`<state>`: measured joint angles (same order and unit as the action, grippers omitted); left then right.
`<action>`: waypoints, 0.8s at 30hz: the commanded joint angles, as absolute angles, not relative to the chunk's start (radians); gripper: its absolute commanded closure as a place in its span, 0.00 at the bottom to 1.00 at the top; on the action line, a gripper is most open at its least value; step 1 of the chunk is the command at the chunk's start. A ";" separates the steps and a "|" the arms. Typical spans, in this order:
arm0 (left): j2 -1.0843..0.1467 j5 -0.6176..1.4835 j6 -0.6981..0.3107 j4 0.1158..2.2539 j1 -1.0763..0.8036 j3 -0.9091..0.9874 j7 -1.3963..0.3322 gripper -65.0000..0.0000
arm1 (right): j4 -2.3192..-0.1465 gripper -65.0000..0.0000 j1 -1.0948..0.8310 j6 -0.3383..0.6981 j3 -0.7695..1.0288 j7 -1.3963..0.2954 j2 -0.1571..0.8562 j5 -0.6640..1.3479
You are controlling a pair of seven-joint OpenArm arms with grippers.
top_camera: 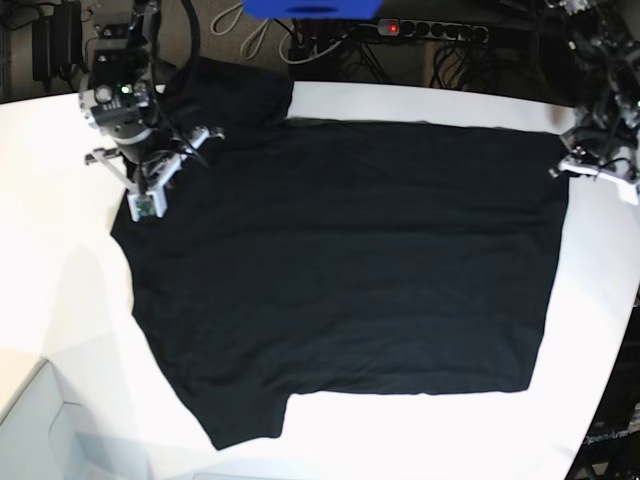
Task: Layout the t-shirt on the table in an organized manner, then fold the t-shirt properly
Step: 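Release the shirt and move both grippers to the collar-side corners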
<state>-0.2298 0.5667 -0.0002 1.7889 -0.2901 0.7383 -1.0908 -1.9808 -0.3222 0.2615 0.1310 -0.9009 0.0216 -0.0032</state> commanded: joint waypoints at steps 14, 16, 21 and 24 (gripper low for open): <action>-0.255 0.446 -0.297 1.791 -0.334 0.946 -1.078 0.31 | -2.002 0.41 -0.575 0.305 0.236 -0.708 -0.074 -0.002; -0.249 0.407 -0.297 1.788 -0.331 0.943 -1.078 0.26 | -2.002 0.39 -0.596 0.305 0.236 -0.702 -0.082 -0.002; -0.222 0.387 -0.297 1.744 -0.308 0.941 -1.029 0.25 | -1.995 0.40 -0.624 0.305 0.231 -0.702 -0.085 -0.002; -0.226 0.389 -0.297 1.682 -0.302 0.905 -0.975 0.25 | -1.995 0.40 -0.633 0.305 0.231 -0.702 -0.085 -0.002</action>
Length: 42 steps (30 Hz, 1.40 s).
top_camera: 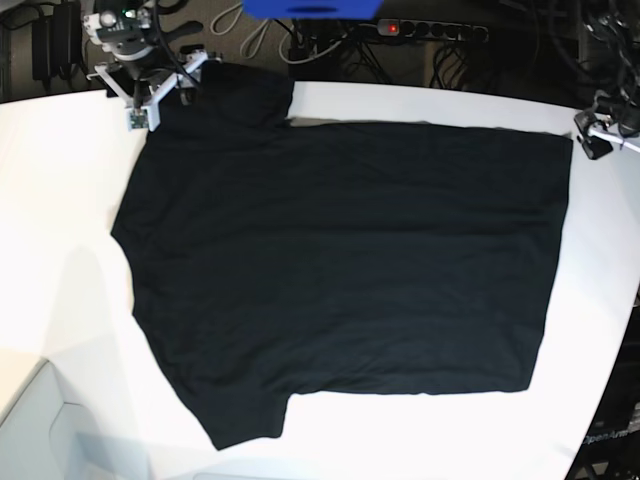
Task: Layout the t-shirt on the table in an organized manner, then fold the t-shirt properly
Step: 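Release the shirt and move both grippers to the collar-side corners, then grasp the shirt's collar-side corners with both grippers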
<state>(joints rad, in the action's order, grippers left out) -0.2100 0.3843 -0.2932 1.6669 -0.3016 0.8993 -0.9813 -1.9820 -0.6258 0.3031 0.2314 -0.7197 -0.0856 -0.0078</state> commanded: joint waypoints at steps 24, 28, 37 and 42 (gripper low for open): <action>-0.231 0.387 -0.297 1.500 -0.251 0.664 -0.917 0.51 | -2.000 0.40 -0.653 0.305 0.236 -0.702 -0.084 -0.002; -0.226 0.387 -0.297 1.498 -0.252 0.659 -0.917 0.71 | -2.000 0.40 -0.656 0.305 0.236 -0.705 -0.084 -0.002; -0.223 0.387 -0.298 1.498 -0.254 0.657 -0.917 1.00 | -1.995 0.40 -0.673 0.305 0.229 -0.700 -0.085 -0.001; -0.222 0.387 -0.298 1.498 -0.259 0.657 -0.918 1.00 | -1.979 0.40 -0.650 0.305 0.229 -0.702 -0.085 -0.001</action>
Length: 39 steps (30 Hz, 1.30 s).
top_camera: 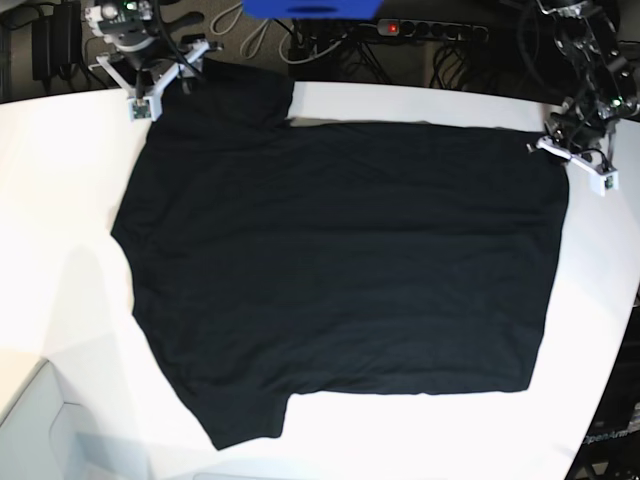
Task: Layout the t-shirt on the table in an organized manner, then fold the t-shirt properly
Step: 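Grasp the shirt's collar-side corners with both grippers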
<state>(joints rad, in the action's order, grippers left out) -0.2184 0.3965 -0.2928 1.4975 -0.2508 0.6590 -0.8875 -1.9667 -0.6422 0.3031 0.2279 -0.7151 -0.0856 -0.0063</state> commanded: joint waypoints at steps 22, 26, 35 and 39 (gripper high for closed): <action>-0.222 0.400 -0.298 1.511 -0.285 0.665 -0.921 1.00 | -1.913 1.00 -0.599 0.305 0.216 -0.704 -0.079 -0.001; -0.220 0.400 -0.298 1.547 -0.288 0.667 -0.918 1.00 | -1.972 1.00 -0.598 0.305 0.216 -0.702 -0.079 -0.001; -0.186 0.484 -0.298 1.716 -0.297 0.737 -0.928 1.00 | -2.028 1.00 -0.532 0.305 0.219 -0.700 -0.084 -0.001; -0.189 0.501 -0.298 1.733 -0.263 0.743 -0.928 1.00 | -2.026 1.00 -0.467 0.305 0.229 -0.700 -0.084 -0.001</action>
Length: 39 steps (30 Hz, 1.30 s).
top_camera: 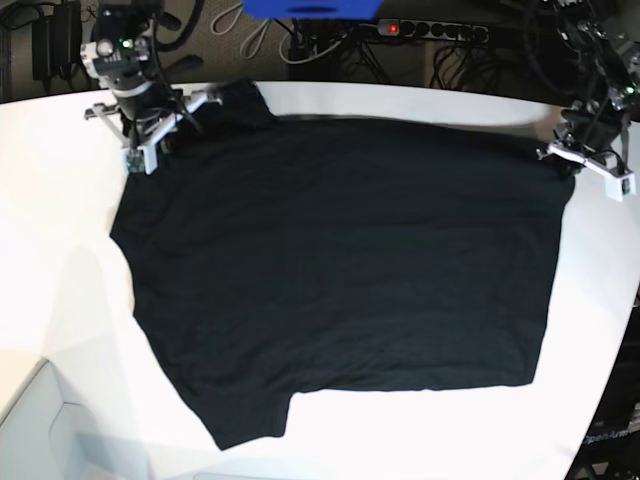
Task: Layout the t-shirt on the table in an organized manner, then fold the t-shirt properly
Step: 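Grasp the shirt's collar-side corners with both grippers, then lift the collar edge and fold it toward the hem with both grippers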
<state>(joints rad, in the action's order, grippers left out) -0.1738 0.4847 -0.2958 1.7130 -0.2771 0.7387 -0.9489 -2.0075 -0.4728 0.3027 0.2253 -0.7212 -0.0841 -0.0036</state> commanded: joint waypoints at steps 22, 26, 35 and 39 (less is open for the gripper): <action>-0.196 0.495 -0.295 1.593 0.019 0.740 -0.929 1.00 | -1.868 1.00 -0.107 0.305 0.229 -0.708 -0.077 -0.004; -0.197 0.495 -0.295 1.520 0.070 0.740 -0.920 1.00 | -1.799 1.00 -0.051 0.305 0.229 -0.708 -0.061 -0.005; -0.214 0.495 -0.294 1.391 0.179 0.739 -0.920 1.00 | -1.673 1.00 0.048 0.305 0.229 -0.702 -0.038 -0.005; -0.223 0.495 -0.294 1.331 0.216 0.739 -0.920 1.00 | -1.633 1.00 0.096 0.305 0.229 -0.702 -0.036 -0.005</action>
<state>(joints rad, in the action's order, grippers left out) -0.2050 0.4801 -0.2897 1.3155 0.1928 0.7387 -0.9379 -1.6169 0.0776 0.3031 0.2291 -0.7273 -0.0410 -0.0154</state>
